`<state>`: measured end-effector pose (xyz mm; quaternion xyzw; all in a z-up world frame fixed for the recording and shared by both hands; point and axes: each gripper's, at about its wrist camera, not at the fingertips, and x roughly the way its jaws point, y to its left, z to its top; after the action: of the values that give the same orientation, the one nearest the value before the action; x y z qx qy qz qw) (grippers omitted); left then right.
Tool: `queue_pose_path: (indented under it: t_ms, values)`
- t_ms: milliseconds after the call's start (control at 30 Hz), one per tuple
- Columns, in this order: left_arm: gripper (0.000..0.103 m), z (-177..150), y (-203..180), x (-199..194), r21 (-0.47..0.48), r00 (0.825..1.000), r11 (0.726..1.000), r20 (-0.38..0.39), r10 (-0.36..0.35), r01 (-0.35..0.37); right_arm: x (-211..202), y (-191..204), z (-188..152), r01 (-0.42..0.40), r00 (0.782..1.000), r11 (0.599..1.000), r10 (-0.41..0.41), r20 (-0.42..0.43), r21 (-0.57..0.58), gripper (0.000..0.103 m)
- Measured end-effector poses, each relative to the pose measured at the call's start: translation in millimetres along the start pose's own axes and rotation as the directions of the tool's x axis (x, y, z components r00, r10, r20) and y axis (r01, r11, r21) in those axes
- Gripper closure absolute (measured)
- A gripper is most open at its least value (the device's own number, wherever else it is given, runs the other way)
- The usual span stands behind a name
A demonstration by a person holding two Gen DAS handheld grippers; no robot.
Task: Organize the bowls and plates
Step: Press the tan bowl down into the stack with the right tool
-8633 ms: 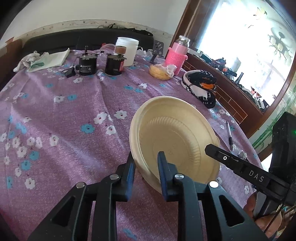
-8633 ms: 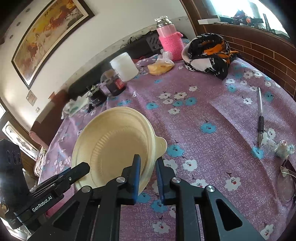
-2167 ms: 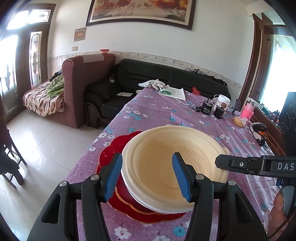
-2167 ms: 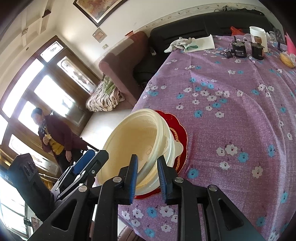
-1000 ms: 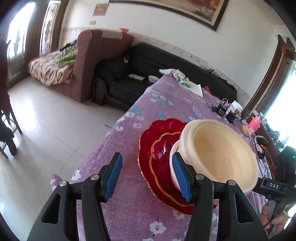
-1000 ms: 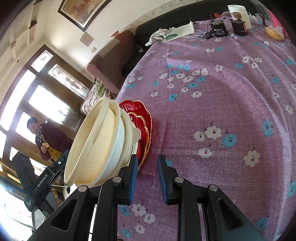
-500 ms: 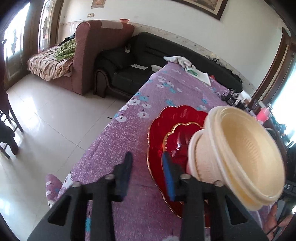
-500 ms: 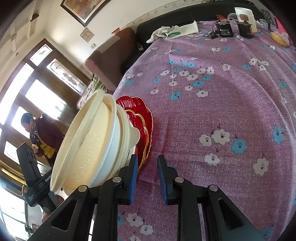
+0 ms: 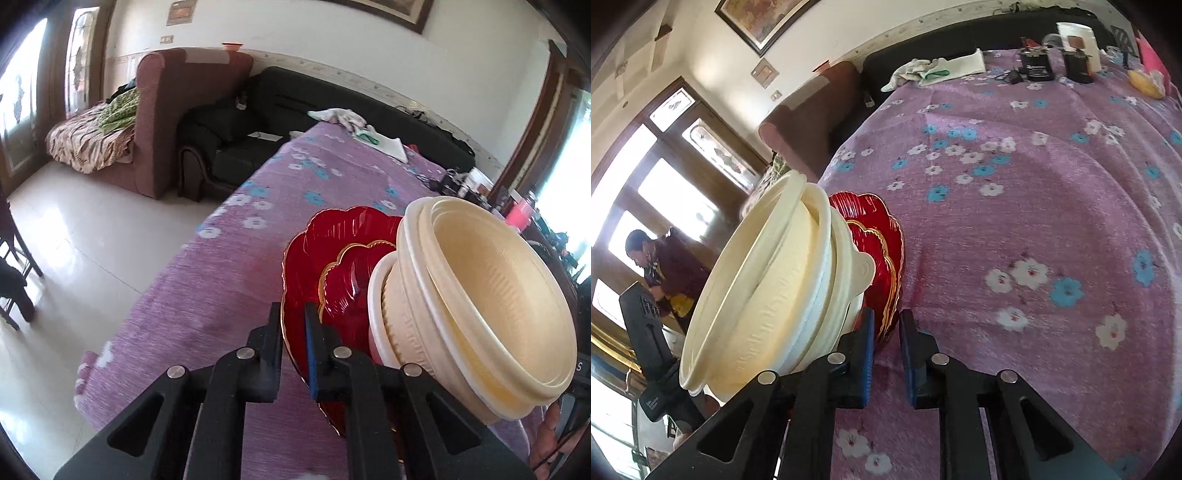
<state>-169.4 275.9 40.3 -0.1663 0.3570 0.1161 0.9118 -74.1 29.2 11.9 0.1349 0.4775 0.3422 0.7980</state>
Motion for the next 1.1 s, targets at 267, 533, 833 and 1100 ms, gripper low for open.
queue_pose_path:
  t_ms: [267,533,833,1100]
  values:
    - [0.093,-10,-81,7,0.086,0.997,0.994,-0.027,-0.071,0.073,-70,-45,-11,0.065,0.991,0.997,-0.070,0.115,0.048,0.088]
    - [0.092,-29,-178,43,0.191,0.987,0.972,-0.110,-0.119,0.139,-136,-115,-29,0.136,0.962,0.975,-0.173,0.212,0.178,0.088]
    - [0.089,-33,-227,72,0.243,0.991,0.964,-0.097,-0.090,0.111,-151,-163,-31,0.168,0.928,0.951,-0.242,0.284,0.260,0.088]
    - [0.086,-34,-230,69,0.253,0.995,0.963,-0.064,-0.082,0.095,-143,-180,-37,0.122,0.917,0.954,-0.214,0.336,0.275,0.086]
